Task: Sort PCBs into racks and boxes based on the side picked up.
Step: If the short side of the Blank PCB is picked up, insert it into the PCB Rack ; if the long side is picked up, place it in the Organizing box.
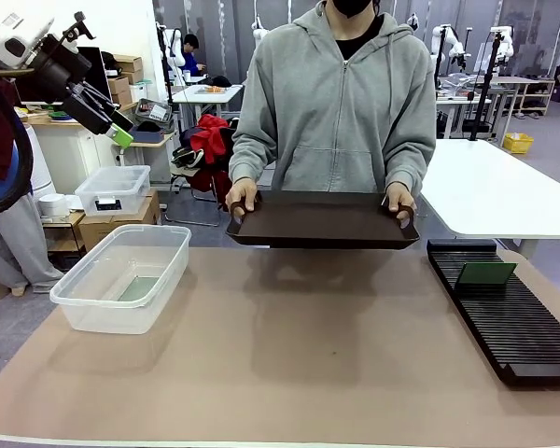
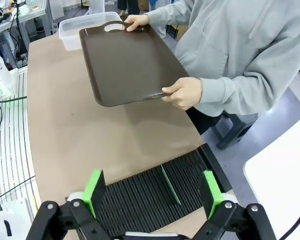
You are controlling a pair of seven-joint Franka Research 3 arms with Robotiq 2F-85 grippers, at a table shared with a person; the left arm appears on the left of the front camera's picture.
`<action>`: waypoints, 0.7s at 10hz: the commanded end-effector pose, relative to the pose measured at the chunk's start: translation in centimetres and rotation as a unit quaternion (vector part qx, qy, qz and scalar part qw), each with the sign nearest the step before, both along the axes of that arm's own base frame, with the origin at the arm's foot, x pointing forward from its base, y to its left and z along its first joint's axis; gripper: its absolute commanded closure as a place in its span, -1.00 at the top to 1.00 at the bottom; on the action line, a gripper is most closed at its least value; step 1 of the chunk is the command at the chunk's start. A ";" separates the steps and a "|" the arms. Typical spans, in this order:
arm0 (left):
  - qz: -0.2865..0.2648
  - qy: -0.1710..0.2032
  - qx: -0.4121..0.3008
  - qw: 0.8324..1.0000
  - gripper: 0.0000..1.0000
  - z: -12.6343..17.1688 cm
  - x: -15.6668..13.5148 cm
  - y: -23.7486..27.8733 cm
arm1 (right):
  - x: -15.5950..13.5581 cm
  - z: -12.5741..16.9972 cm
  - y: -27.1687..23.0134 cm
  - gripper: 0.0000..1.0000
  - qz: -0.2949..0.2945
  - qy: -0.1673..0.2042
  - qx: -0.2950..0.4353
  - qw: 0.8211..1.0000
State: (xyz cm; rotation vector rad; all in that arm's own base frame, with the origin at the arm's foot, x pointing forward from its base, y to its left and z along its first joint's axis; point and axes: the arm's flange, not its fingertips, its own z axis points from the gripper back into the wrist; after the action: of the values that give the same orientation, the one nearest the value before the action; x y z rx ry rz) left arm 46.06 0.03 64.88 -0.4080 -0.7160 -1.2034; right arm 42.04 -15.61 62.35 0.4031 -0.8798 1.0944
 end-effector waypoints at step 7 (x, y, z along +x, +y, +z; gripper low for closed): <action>0.001 0.001 0.000 1.000 1.00 -0.1 0.0 0.0 | 0.0 -0.1 0.1 1.00 0.002 -0.003 0.000 1.000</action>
State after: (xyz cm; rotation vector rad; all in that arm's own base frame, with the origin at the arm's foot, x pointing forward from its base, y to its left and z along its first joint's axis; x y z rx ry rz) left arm 46.06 0.03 64.88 -0.4080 -0.7160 -1.2034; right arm 42.04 -15.72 62.22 0.3941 -0.8895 1.1072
